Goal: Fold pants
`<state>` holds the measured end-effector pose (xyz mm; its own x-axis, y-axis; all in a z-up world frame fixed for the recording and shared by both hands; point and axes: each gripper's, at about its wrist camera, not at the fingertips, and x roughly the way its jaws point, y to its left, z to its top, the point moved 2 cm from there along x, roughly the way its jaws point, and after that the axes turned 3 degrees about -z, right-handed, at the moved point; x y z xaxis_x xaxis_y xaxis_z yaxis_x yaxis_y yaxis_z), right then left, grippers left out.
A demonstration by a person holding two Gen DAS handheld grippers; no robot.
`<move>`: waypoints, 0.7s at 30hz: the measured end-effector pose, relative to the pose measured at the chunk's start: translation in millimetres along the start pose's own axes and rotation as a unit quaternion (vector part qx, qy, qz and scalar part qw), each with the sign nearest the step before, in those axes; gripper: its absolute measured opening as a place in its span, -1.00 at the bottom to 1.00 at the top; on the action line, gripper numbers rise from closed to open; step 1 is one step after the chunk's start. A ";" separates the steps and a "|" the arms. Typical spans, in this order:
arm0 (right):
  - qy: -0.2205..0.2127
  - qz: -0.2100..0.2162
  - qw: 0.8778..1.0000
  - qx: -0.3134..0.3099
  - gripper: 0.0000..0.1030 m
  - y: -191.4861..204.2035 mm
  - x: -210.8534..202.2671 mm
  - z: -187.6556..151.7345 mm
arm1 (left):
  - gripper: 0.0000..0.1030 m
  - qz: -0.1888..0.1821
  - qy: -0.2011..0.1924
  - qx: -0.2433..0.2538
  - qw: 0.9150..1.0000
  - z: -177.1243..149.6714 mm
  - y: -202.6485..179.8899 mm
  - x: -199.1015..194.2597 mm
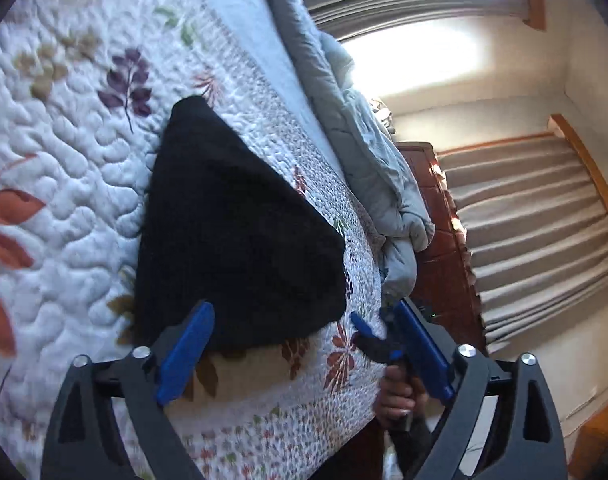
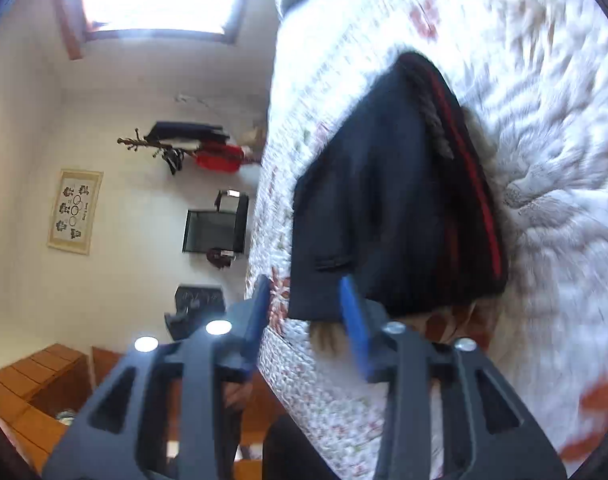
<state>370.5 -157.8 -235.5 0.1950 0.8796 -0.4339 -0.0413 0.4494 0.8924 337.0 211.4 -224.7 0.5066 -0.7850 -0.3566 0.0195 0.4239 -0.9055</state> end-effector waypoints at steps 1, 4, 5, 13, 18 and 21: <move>-0.019 -0.016 1.000 -0.009 -0.04 14.1 -14.4 -11.2 | 0.92 0.014 -0.004 0.011 1.000 -6.9 -9.6 -7.9; -0.074 -0.082 0.992 -0.056 0.53 53.7 -47.5 -52.1 | 0.92 0.127 -0.014 0.071 0.989 -50.8 -52.7 -42.3; -0.094 -0.101 0.987 -0.082 0.63 73.6 -61.8 -77.1 | 0.92 0.161 -0.022 0.093 0.982 -62.8 -64.9 -49.7; -0.194 -0.267 0.926 -0.184 0.85 154.7 -132.0 -235.9 | 0.93 0.351 -0.104 0.263 0.893 -194.9 -188.9 -112.0; -0.237 -0.340 0.867 -0.278 0.88 218.4 -143.2 -309.4 | 0.93 0.373 -0.142 0.287 0.871 -249.1 -238.0 -146.2; -0.243 -0.346 0.848 -0.318 0.88 245.8 -145.8 -348.3 | 0.93 0.387 -0.124 0.275 0.871 -271.5 -252.2 -152.2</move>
<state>-9.4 -121.3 3.9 0.7632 0.2719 -0.5862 -0.2427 0.9614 0.1299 20.9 101.3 -4.5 0.7210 -0.0752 -0.6888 -0.0349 0.9889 -0.1445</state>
